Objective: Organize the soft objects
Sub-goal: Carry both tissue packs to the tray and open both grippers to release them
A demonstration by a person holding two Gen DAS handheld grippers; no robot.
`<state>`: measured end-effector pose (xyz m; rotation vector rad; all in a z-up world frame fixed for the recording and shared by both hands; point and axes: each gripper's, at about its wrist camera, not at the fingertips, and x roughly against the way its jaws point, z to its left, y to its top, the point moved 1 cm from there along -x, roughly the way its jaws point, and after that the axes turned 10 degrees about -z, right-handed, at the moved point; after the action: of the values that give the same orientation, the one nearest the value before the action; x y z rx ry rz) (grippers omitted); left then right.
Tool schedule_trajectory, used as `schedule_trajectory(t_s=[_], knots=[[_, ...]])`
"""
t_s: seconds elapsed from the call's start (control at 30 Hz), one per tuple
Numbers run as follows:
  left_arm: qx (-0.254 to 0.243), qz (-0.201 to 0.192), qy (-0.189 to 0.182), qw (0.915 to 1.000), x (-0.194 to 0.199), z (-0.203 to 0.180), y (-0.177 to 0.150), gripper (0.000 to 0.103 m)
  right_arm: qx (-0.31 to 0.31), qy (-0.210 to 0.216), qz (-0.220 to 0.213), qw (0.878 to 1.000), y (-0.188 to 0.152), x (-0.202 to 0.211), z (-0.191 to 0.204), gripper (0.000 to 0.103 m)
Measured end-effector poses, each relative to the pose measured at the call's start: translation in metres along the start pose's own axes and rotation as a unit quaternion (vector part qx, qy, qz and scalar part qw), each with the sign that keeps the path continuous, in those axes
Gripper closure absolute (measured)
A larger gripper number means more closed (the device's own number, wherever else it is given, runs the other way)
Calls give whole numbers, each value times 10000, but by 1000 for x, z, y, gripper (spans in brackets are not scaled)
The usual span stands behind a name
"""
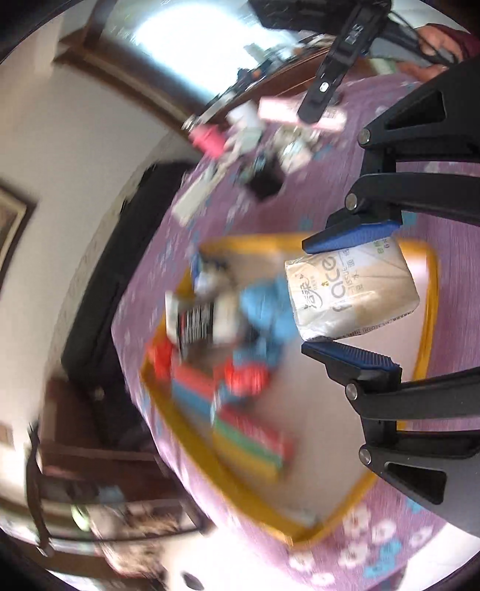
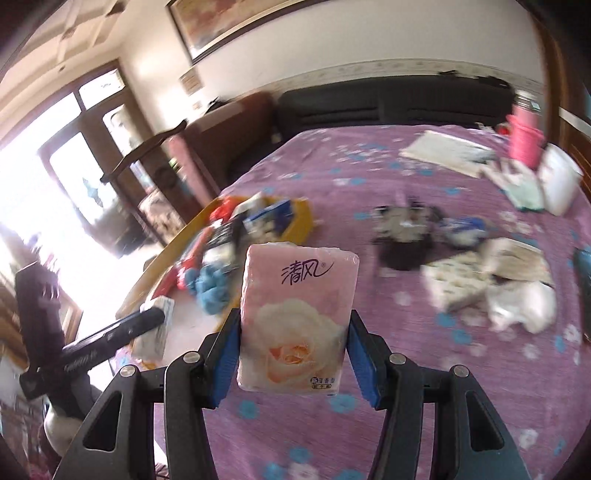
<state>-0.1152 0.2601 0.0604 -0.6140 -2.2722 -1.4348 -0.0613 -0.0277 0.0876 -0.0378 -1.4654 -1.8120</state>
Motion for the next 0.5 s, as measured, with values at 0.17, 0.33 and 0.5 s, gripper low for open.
schedule_trajectory(t_s=[0.17, 0.33, 0.5], knots=[[313, 155, 325, 9989, -13, 39, 0, 56, 194, 277, 306, 9990, 1, -36, 40, 43], [113, 123, 630, 9979, -25, 48, 6, 55, 566, 457, 650, 9952, -6, -67, 79, 43], [-73, 71, 781, 9969, -34, 55, 12, 47, 910, 530, 927, 9901, -17, -94, 108, 43]])
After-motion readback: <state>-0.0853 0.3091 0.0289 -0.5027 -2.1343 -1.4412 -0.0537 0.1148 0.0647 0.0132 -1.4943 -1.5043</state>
